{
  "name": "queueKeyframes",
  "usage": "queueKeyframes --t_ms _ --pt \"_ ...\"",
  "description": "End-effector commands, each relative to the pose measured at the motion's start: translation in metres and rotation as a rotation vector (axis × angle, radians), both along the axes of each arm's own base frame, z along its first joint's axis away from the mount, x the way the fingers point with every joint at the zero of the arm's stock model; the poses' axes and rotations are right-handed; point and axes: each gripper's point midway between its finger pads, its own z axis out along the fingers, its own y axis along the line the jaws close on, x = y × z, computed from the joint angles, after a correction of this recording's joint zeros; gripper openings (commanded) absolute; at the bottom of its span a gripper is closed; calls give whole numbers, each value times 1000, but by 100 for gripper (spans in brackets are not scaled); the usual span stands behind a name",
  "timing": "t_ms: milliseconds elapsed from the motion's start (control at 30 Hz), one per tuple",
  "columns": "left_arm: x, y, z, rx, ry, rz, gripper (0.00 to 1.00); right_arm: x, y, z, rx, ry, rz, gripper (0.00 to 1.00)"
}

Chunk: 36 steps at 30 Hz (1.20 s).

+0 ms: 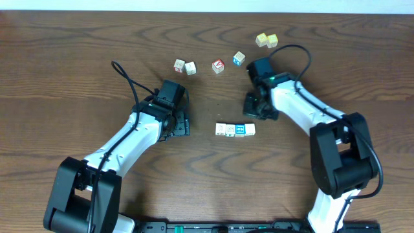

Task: Lift 4 blocks

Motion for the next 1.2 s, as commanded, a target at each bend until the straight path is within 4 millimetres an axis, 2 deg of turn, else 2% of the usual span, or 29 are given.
queueKeyframes --t_ms 0,167,367,633,1167 --pt "-2 4 -3 13 7 17 80 3 -13 1 29 26 3 1" --pt "-2 4 -3 13 6 17 79 -15 -24 -1 5 102 -3 1" --pt "-2 4 -3 12 4 17 80 -34 -19 -1 -16 165 24 1" --pt "-2 4 -3 12 4 17 80 -43 -10 0 5 193 67 1" --pt "-2 4 -3 12 4 17 80 -45 -4 1 42 204 105 1"
